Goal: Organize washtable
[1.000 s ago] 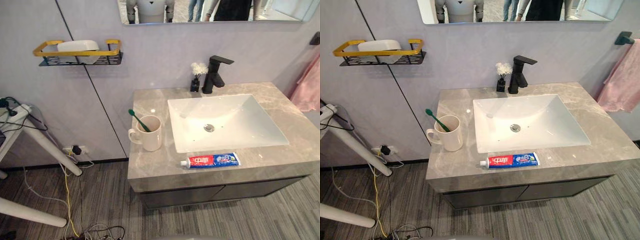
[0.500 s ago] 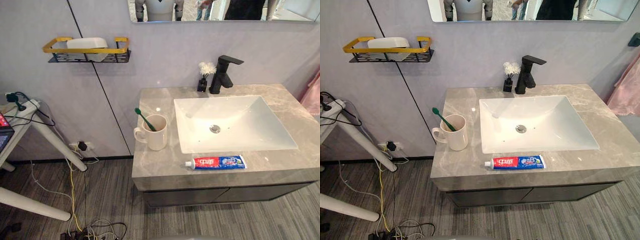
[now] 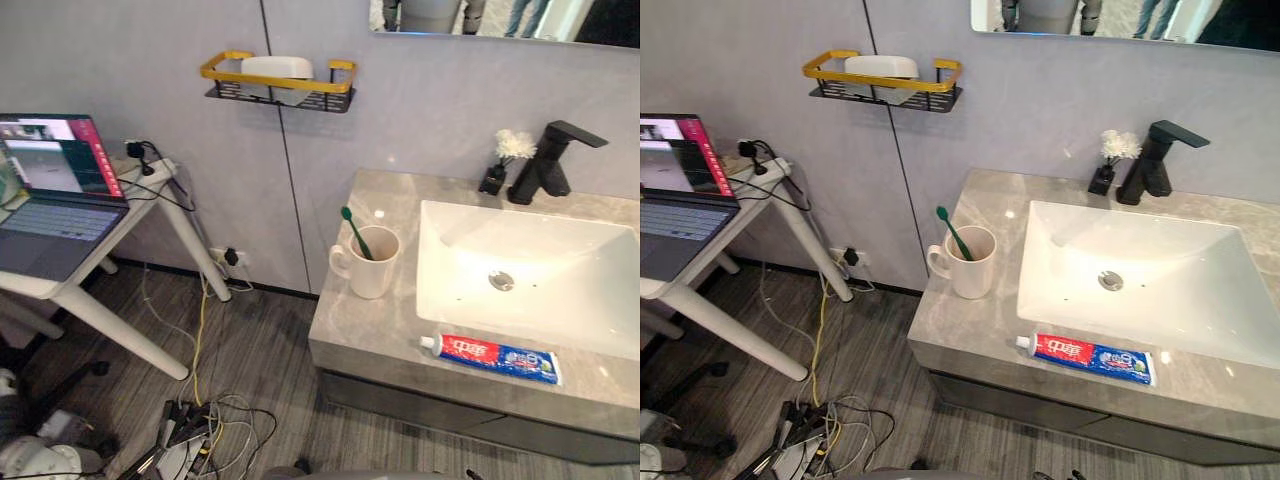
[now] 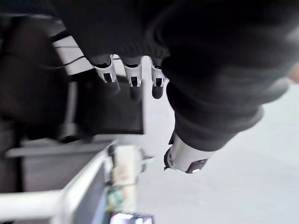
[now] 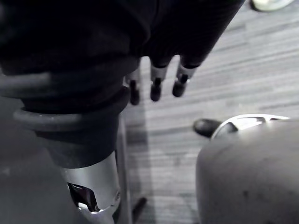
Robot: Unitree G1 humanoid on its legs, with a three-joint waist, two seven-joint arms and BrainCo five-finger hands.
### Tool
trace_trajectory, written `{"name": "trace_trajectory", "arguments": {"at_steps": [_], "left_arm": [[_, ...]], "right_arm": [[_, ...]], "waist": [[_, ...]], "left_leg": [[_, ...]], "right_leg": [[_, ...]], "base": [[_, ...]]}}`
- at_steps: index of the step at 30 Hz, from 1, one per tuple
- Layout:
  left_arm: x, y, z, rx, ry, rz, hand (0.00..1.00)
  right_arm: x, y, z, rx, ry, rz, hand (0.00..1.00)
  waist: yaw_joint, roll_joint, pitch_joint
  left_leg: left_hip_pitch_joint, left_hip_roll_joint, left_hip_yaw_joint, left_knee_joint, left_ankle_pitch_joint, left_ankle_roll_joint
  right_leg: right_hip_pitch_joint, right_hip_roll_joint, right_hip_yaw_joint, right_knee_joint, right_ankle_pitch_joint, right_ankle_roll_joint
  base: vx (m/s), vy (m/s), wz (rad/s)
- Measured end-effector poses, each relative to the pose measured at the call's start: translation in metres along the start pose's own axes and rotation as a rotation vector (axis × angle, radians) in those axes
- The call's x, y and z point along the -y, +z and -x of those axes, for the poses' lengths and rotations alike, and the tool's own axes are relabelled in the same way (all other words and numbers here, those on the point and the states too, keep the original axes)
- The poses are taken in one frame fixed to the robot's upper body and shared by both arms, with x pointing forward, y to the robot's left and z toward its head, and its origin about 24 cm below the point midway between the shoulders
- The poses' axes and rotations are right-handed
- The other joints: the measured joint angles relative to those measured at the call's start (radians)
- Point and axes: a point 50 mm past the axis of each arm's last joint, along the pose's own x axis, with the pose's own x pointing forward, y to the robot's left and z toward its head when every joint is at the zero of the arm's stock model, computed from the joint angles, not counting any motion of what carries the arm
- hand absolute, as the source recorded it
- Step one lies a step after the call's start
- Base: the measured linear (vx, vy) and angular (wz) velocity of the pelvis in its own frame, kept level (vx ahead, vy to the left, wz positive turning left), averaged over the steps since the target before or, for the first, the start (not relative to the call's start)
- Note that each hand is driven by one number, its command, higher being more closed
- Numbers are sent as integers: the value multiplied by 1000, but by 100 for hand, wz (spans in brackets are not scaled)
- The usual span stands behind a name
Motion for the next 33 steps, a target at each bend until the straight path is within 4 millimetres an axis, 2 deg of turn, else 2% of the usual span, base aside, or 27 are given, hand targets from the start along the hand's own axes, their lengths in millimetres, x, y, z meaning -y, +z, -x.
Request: {"name": "trace_trajectory", "arguments": {"at_steps": [2,4,5,9,12,14,16,17,18,20,26,28,31,33], "left_arm": [[1,20,4,88,17,0,0],[7,42,12,170,1,43,0],[10,47,14,188,-11,53,0],[29,81,32,304,-165,157,0],[44,106,50,389,-329,247,0],[57,115,62,391,-440,330,0],[74,127,80,396,-619,456,0],[90,140,100,408,-849,574,0],[93,142,103,414,-886,588,0],[107,155,125,431,-1112,707,0],[135,167,162,423,-1367,848,0],[143,172,180,435,-1492,879,0],[147,180,199,471,-1626,922,0],[149,184,208,494,-1684,941,0]], "right_arm": [[-3,5,0,21,6,-3,0],[-16,10,0,49,40,-12,0],[-20,10,0,51,48,-15,0],[-29,13,1,71,75,11,0],[-29,13,1,72,77,14,0],[-29,13,2,69,77,16,0],[-29,11,2,65,81,23,0],[-29,13,1,69,86,31,0],[-29,13,1,69,86,31,0],[-30,14,0,66,89,37,0],[-28,17,-3,48,112,72,0],[-28,19,-3,50,117,86,0],[-27,21,-4,52,116,98,0],[-24,25,-5,58,110,102,0]], "waist": [[4,8,-5],[4,10,-7],[4,10,-8],[2,4,-9],[0,4,-10],[1,4,-11],[-1,2,-11],[-4,4,-11],[-4,4,-11],[-19,7,-12],[-35,22,-19],[-58,33,-22],[-60,39,-22],[-83,40,-21]], "left_leg": [[2,-1,-2,4,-2,2],[1,-1,-17,19,-5,6],[1,-1,-19,20,-5,6],[-17,-11,-32,32,-6,7],[-22,-16,-33,33,-5,8],[-22,-17,-35,35,-4,8],[-25,-19,-43,42,-1,9],[-31,-20,-47,55,-1,10],[-31,-20,-47,55,-1,10],[-31,-20,-46,57,-1,10],[-32,-15,-21,57,-1,10],[-28,-12,-11,57,-1,9],[-28,0,19,57,-1,9],[-26,4,28,57,-1,9]], "right_leg": [[4,-3,-7,5,0,0],[19,-4,-23,6,-2,-2],[20,-5,-25,7,-3,-3],[18,-15,-49,14,-14,5],[17,-16,-49,17,-16,2],[17,-15,-50,18,-15,4],[17,-15,-51,21,-14,6],[16,-14,-51,22,-14,6],[16,-14,-51,22,-14,6],[15,-13,-48,22,-14,6],[-2,-12,-15,22,-11,9],[-6,-12,-2,22,-11,9],[-29,-7,35,27,-8,7],[-35,-5,50,27,-6,5]], "base": [[-13,31,15],[-31,6,17],[-47,0,16],[-59,10,14],[-33,15,2],[5,6,3],[26,13,8],[35,16,3],[38,18,0],[0,0,0],[6,15,-12],[8,19,-17],[-2,17,-37],[-10,3,-18]]}}
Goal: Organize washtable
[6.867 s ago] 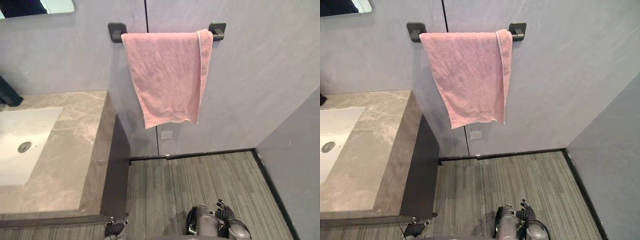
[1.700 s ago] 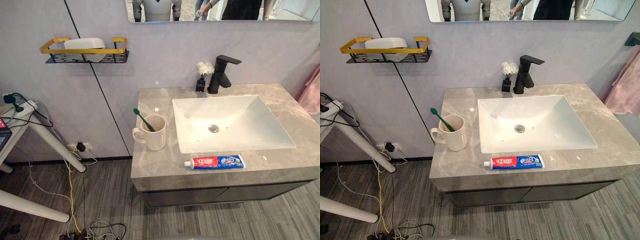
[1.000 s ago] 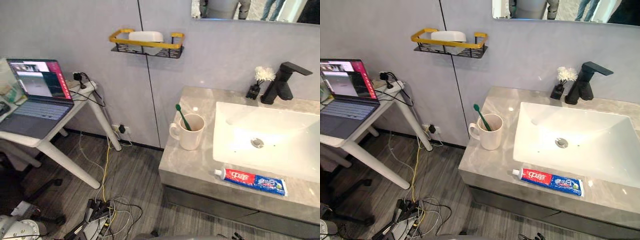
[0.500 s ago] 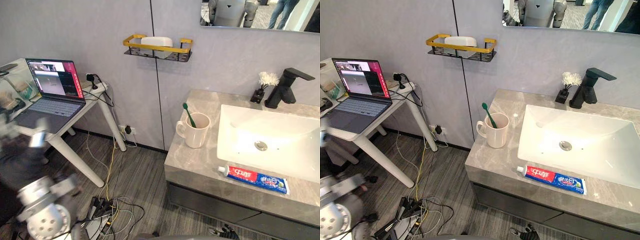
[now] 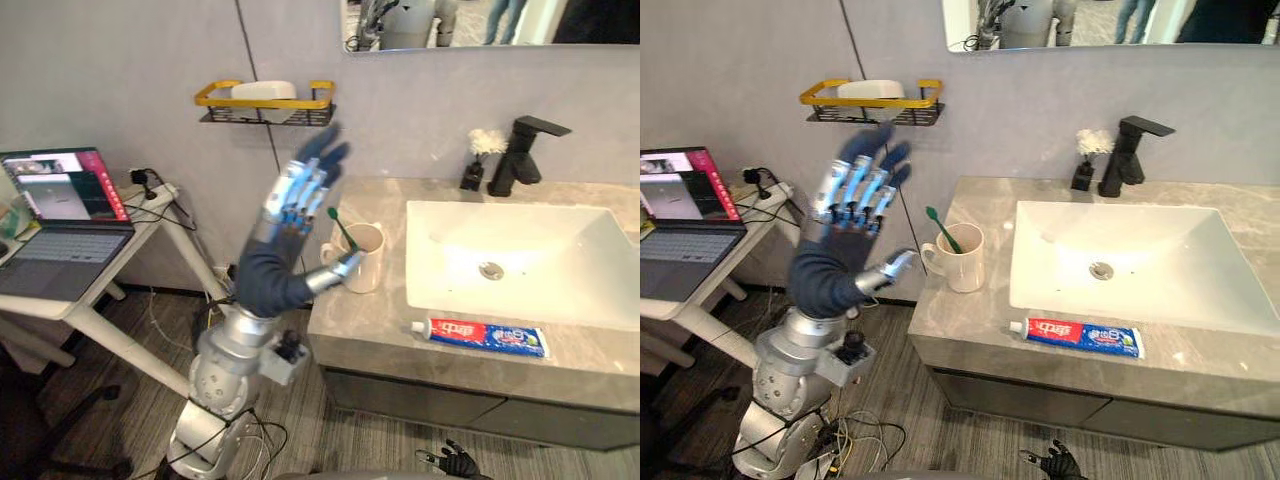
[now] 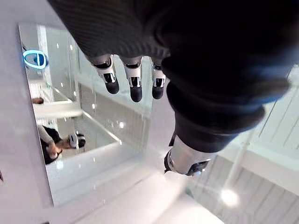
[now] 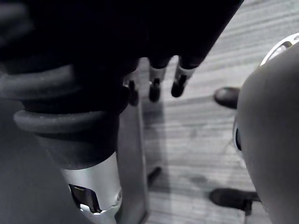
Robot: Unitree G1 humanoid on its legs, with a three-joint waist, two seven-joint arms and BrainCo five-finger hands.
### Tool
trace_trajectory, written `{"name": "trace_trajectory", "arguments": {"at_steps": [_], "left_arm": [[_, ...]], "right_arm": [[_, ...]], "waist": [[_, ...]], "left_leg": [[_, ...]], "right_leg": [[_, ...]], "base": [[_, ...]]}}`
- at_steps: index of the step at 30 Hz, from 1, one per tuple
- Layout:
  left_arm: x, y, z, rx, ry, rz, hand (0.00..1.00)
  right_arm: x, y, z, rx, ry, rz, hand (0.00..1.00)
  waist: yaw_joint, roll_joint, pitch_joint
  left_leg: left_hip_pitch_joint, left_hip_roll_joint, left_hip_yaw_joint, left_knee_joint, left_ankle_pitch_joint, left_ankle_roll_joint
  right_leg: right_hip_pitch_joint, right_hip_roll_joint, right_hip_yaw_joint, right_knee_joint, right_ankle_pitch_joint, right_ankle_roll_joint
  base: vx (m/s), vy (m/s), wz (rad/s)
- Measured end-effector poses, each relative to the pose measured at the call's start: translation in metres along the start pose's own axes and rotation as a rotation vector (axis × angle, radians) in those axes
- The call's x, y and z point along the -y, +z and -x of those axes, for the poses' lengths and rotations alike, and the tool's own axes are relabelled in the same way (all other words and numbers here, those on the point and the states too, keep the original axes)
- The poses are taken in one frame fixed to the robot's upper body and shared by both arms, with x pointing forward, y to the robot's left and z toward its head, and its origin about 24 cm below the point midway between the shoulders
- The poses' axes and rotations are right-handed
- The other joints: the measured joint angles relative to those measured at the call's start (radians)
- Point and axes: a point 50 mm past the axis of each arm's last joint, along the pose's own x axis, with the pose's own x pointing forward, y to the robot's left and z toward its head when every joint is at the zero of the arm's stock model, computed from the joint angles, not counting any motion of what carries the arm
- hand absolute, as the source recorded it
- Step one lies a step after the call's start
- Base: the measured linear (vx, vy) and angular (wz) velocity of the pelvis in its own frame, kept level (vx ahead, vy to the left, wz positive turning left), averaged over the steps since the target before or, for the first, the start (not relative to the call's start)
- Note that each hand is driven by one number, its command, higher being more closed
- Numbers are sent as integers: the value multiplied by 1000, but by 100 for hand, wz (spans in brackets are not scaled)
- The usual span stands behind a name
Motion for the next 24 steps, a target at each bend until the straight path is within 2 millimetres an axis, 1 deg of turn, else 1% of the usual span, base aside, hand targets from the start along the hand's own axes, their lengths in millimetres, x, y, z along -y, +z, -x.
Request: {"name": "trace_trajectory", "arguments": {"at_steps": [3,5,7,8,9,10,11,13,16,17,19,21,24], "left_arm": [[5,-9,-2,-26,-43,-1,0],[12,-13,-1,-48,-79,14,0],[23,-25,-1,-95,-146,9,0],[26,-29,-2,-104,-165,2,0],[34,-39,-5,-129,-210,-11,0],[38,-45,-5,-145,-232,-22,0],[49,-64,-4,-212,-297,-38,0],[53,-76,-1,-263,-322,-54,0],[55,-107,5,-383,-350,-119,0],[53,-120,9,-440,-369,-178,0],[53,-130,14,-483,-390,-237,0],[55,-135,17,-500,-421,-289,0],[58,-139,21,-509,-447,-342,0]], "right_arm": [[2,3,-1,1,-5,5,0],[3,4,-1,3,-5,4,0],[1,5,-2,8,-3,-6,0],[2,5,-2,8,-4,-6,0],[2,6,-2,9,-4,-6,0],[2,6,-2,10,-3,-8,0],[2,7,-2,14,-4,-25,0],[1,9,-3,18,-2,-24,0],[-1,16,-4,32,2,-22,0],[-2,20,-5,47,5,-21,0],[-3,26,-5,71,6,-21,0],[-2,27,-5,74,4,-20,0],[-1,26,-5,73,0,-19,0]], "waist": [[-10,10,6],[-14,11,6],[-30,8,7],[-30,8,7],[-30,9,8],[-31,10,8],[-43,10,9],[-54,11,9],[-69,13,26],[-81,15,39],[-85,16,52],[-88,17,53],[-91,16,54]], "left_leg": [[5,5,14,-1,-1,-1],[5,11,28,-5,-2,-2],[5,15,41,-6,-2,-2],[5,16,45,-6,-2,-2],[5,17,53,-6,-2,-2],[5,17,57,-6,-2,-2],[3,17,61,-6,-3,-2],[-3,18,64,-6,-3,-2],[-5,23,77,-5,-3,-2],[-6,26,84,-5,-3,-3],[-9,31,88,-6,-5,-5],[-15,34,88,-7,-6,-7],[-16,35,88,-8,-10,-13]], "right_leg": [[-5,1,16,0,3,-2],[-17,5,33,0,6,-6],[-24,8,47,-3,11,-8],[-26,8,51,-3,12,-8],[-33,8,62,-3,15,-6],[-36,8,67,-3,16,-7],[-41,7,72,-4,17,-6],[-50,7,76,-2,18,-6],[-54,16,91,-21,32,-21],[-54,21,97,-33,36,-27],[-60,25,98,-36,37,-29],[-68,29,101,-39,38,-30],[-64,34,106,-64,48,-43]], "base": [[-22,11,-16],[-27,12,-24],[-23,7,-20],[-28,14,-17],[-26,18,-18],[-35,27,-20],[-29,20,-12],[-20,14,-9],[-16,2,-15],[-19,-6,-16],[-9,-13,-12],[22,-22,-9],[51,-11,-11]]}}
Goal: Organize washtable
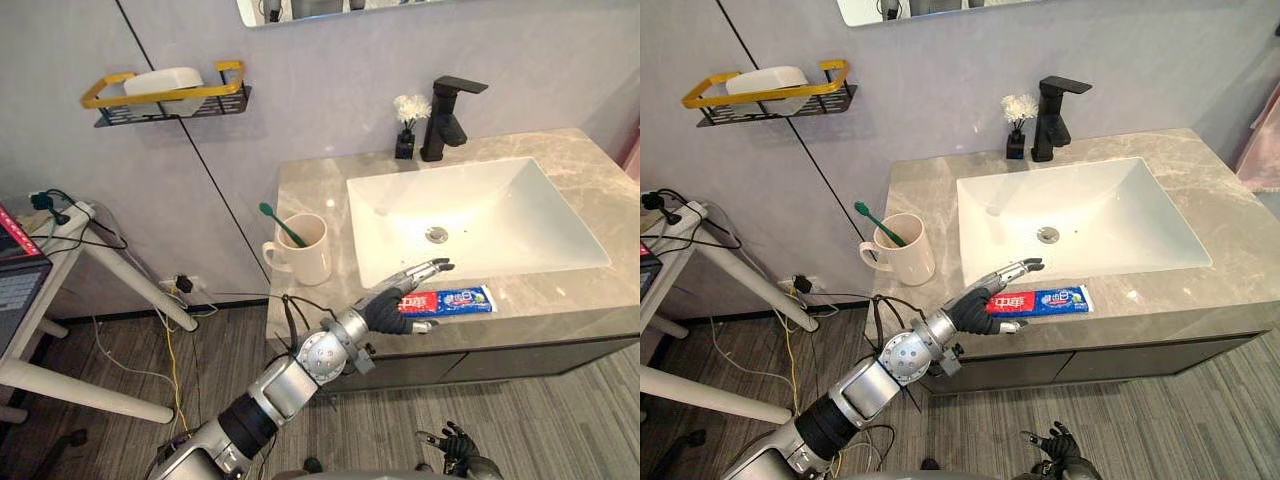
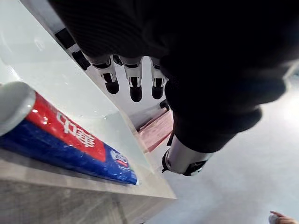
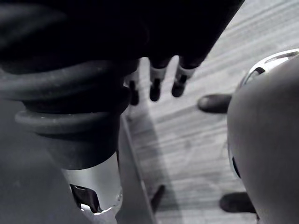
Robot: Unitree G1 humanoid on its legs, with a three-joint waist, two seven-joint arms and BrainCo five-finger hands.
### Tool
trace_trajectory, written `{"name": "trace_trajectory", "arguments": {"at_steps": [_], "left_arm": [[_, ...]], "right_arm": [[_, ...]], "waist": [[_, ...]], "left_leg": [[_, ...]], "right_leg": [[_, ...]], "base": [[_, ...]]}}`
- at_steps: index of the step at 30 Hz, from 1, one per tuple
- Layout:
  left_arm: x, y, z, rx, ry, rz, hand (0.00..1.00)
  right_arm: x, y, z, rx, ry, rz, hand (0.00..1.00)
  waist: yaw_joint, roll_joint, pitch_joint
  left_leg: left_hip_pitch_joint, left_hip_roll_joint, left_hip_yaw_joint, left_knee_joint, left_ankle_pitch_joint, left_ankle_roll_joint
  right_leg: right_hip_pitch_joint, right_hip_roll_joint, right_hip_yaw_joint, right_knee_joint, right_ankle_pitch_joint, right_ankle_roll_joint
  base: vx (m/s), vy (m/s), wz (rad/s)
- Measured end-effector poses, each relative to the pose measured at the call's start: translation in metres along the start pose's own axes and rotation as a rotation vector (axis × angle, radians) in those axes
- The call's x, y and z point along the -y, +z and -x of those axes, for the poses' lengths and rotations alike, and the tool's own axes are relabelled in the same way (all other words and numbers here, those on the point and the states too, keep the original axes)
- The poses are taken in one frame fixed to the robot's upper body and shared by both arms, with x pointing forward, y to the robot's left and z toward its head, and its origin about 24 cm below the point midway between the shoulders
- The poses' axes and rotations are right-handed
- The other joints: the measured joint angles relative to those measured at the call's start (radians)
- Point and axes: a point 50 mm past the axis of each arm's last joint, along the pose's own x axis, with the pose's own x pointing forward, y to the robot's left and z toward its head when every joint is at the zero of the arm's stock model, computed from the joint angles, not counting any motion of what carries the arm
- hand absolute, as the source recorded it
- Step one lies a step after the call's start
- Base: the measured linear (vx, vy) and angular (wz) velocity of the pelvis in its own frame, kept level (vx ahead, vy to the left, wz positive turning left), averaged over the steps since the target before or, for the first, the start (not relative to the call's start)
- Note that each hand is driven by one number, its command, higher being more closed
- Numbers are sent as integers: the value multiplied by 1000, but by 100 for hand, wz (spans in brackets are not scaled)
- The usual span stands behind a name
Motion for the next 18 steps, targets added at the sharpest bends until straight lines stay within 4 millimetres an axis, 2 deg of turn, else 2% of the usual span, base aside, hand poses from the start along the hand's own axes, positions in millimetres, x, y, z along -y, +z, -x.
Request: {"name": "trace_trajectory", "arguments": {"at_steps": [5,8,18], "left_arm": [[0,-9,-1,-38,-1,-90,0],[3,-17,0,-79,-8,-118,0],[8,-18,2,-82,-39,-187,0]], "right_arm": [[-1,3,0,14,0,-3,0],[-1,6,0,26,-5,-4,0],[0,7,0,38,-15,-5,0]], "waist": [[-10,-2,13],[-22,-2,23],[-24,-6,30]], "left_leg": [[2,0,-1,0,-6,-5],[14,6,0,0,-13,-5],[16,12,15,6,-32,-5]], "right_leg": [[2,1,6,-8,1,-6],[17,11,5,-19,2,-48],[16,14,14,-23,3,-49]], "base": [[30,-1,-5],[5,1,-1],[9,4,-5]]}}
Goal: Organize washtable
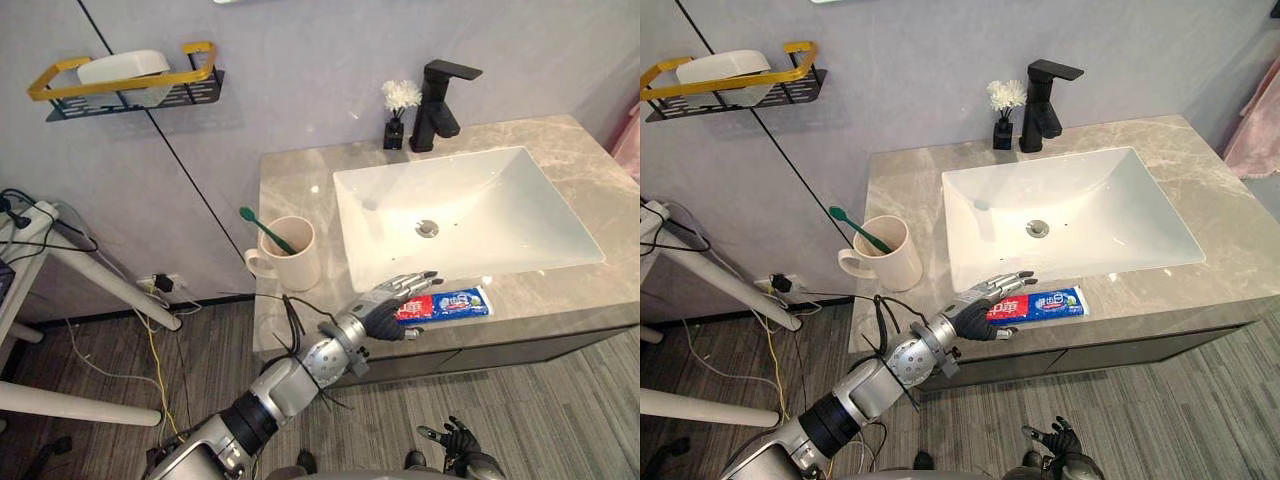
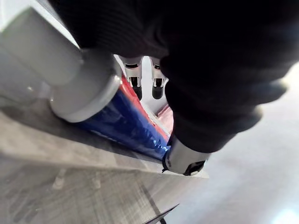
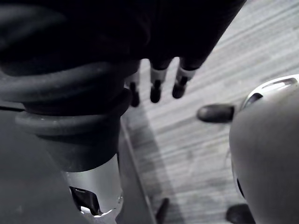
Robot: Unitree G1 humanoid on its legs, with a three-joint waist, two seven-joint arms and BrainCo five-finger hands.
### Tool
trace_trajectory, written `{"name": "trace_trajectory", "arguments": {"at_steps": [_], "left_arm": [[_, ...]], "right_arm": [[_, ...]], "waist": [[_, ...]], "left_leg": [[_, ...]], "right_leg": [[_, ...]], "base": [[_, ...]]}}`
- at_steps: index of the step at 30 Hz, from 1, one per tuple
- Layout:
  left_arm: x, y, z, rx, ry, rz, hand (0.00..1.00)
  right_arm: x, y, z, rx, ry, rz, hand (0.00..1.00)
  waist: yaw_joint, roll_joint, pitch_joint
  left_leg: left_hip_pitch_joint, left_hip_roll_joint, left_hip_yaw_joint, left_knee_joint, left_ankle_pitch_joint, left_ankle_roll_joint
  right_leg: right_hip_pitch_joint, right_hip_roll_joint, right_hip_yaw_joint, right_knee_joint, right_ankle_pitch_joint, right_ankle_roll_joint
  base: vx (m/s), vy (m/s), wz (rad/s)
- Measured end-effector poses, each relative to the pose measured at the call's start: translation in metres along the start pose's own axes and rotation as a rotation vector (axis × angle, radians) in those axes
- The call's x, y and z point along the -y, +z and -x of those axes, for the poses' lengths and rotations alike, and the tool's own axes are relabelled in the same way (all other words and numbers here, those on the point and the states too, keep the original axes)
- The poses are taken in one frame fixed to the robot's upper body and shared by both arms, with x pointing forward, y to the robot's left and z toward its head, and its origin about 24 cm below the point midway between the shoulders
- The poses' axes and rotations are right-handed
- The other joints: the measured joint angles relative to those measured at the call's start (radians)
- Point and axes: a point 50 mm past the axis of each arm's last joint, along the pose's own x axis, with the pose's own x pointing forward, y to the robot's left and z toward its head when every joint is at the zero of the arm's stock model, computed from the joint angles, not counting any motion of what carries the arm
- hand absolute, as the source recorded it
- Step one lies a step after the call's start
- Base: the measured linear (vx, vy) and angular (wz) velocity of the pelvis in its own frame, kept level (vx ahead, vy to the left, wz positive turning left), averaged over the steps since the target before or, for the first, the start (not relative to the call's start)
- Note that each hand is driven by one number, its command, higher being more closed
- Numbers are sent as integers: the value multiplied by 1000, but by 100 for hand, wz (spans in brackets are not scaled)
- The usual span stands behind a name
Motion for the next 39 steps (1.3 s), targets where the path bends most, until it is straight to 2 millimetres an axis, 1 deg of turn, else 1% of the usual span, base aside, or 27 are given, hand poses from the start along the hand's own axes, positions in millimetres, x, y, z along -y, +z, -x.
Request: {"name": "trace_trajectory", "arguments": {"at_steps": [2,3,6,10,13,15,16,17,18,20,22,23,25,28,30,31,34,36,37,39], "left_arm": [[1,0,0,-1,-4,-1,0],[3,0,1,0,-12,-7,100],[7,-1,2,-4,-33,-41,100],[1,-4,-1,-6,16,-123,100],[-4,-8,-5,26,50,-223,100],[-6,-8,-7,54,79,-279,100],[-11,-9,-9,71,105,-311,100],[-15,-11,-10,85,131,-354,100],[-20,-12,-10,100,154,-368,100],[-28,-10,-11,144,215,-443,100],[-37,-11,-10,164,233,-501,100],[-40,-12,-10,165,245,-517,100],[-53,-15,-6,153,305,-576,100],[-64,-19,-5,115,358,-636,100],[-68,-22,-3,91,376,-654,100],[-70,-25,-1,69,391,-658,100],[-69,-27,1,37,414,-660,100],[-66,-28,4,9,443,-627,100],[-63,-27,5,-3,462,-605,100],[-59,-24,6,-4,470,-586,100]], "right_arm": [[0,0,0,2,0,1,0],[1,1,0,5,1,3,0],[1,2,0,13,2,6,0],[1,6,1,37,14,36,0],[5,10,0,58,11,51,0],[4,12,0,70,15,57,0],[5,15,0,85,15,64,0],[5,18,0,99,20,67,0],[4,21,0,116,25,66,0],[6,25,0,146,24,78,0],[11,28,0,163,16,83,0],[12,28,1,168,15,90,0],[16,30,1,178,10,87,0],[19,29,3,195,6,98,0],[19,28,4,194,4,98,0],[20,25,4,188,2,99,0],[22,19,6,172,-11,95,0],[19,16,6,168,-14,85,0],[18,16,7,166,-13,82,0],[16,15,7,163,-11,79,0]], "waist": [[0,2,1],[0,4,2],[0,9,5],[-3,17,9],[-3,29,17],[-3,26,27],[-3,30,38],[-2,27,44],[-2,32,50],[-2,34,70],[-4,33,83],[-8,32,88],[-10,40,99],[-9,38,101],[-13,36,103],[-22,35,103],[-24,35,103],[-25,35,104],[-24,30,107],[-23,31,107]], "left_leg": [[0,0,1,7,-6,0],[0,1,1,13,-10,0],[0,1,1,14,-12,0],[-3,4,2,20,-16,0],[-34,13,6,63,-36,-2],[-48,21,9,70,-38,-3],[-53,26,14,75,-39,-5],[-65,32,22,82,-40,-7],[-75,37,31,87,-40,-7],[-110,47,51,101,-41,-8],[-135,52,59,106,-42,-17],[-144,52,58,106,-40,-20],[-167,50,57,99,-35,-29],[-180,48,27,80,-24,-44],[-179,47,7,68,-19,-48],[-178,50,-1,59,-11,-53],[-157,50,-17,24,4,-57],[-138,51,-26,-4,26,-53],[-128,53,-30,-15,29,-55],[-106,54,-42,-32,39,-54]], "right_leg": [[2,0,0,1,-1,-1],[4,0,0,2,-3,-5],[1,-1,0,9,-6,-10],[-6,0,1,20,-8,-11],[-25,6,7,31,-8,-10],[-44,11,17,38,-8,-10],[-50,15,29,39,-7,-8],[-67,18,35,45,-4,-3],[-86,22,46,53,0,2],[-130,28,77,54,19,32],[-162,31,91,54,32,47],[-173,32,94,53,36,47],[-212,36,120,48,48,38],[-231,37,130,31,55,42],[-231,43,128,23,56,42],[-230,49,124,19,56,42],[-221,55,114,19,56,42],[-213,62,112,19,56,42],[-207,65,110,19,57,41],[-190,69,101,18,63,42]], "base": [[0,0,0],[0,0,0],[0,0,0],[0,0,0],[-34,7,-8],[-44,-5,-13],[-53,-16,-18],[-84,-24,-27],[-94,-20,-36],[-129,-25,-38],[-134,-28,-26],[-151,-28,-24],[-158,-23,-32],[-103,-38,-27],[-50,-47,-1],[-45,-54,6],[3,-45,8],[48,-44,4],[66,-32,8],[106,-30,15]]}}
